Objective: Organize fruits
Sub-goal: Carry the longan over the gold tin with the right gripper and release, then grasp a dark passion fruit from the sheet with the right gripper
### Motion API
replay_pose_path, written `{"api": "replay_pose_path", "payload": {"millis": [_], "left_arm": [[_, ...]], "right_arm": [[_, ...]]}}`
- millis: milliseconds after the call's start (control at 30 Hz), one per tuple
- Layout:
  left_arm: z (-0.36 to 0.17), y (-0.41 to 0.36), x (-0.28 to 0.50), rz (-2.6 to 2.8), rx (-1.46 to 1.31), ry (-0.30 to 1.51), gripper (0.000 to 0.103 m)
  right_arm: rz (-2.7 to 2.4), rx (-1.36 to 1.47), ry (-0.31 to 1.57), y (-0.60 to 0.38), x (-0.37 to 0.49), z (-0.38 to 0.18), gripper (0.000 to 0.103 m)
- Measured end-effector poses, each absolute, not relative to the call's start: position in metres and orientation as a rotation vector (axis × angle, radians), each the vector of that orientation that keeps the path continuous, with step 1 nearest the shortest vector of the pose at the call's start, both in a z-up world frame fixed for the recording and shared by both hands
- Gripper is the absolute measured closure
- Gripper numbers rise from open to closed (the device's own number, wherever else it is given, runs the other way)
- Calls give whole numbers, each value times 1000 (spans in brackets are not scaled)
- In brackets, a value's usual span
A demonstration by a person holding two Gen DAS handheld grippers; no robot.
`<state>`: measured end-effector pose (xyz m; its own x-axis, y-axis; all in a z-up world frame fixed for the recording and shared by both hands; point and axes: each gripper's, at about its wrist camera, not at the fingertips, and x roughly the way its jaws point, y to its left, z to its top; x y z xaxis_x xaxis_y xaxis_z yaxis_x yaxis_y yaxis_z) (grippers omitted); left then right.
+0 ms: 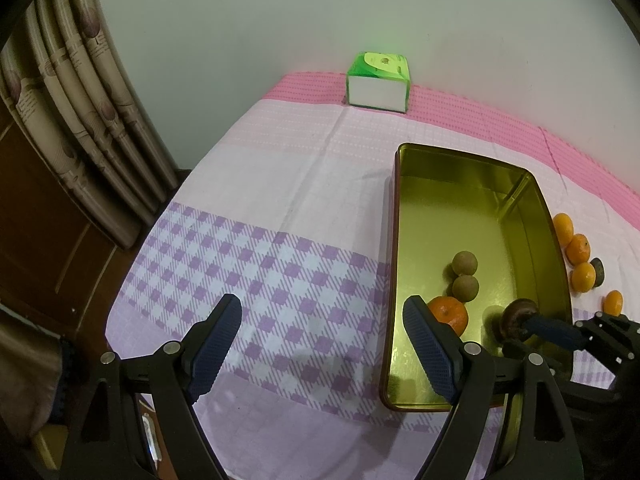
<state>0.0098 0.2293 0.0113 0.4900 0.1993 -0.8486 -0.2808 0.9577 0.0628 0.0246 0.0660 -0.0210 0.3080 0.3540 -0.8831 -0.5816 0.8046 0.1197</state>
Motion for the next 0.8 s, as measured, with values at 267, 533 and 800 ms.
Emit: {"api": "replay_pose_path", "payload": {"millis": [267,533,800], "left_arm": [[8,229,10,292,-84,1023,20],[8,227,10,294,-80,1024,20],[5,226,9,286,-67,1031,20]], "right_arm": [[608,-185,1044,51,24,2,68],[489,-131,1026,-10,26,15,66],[281,-74,1045,-109,20,16,61]]}}
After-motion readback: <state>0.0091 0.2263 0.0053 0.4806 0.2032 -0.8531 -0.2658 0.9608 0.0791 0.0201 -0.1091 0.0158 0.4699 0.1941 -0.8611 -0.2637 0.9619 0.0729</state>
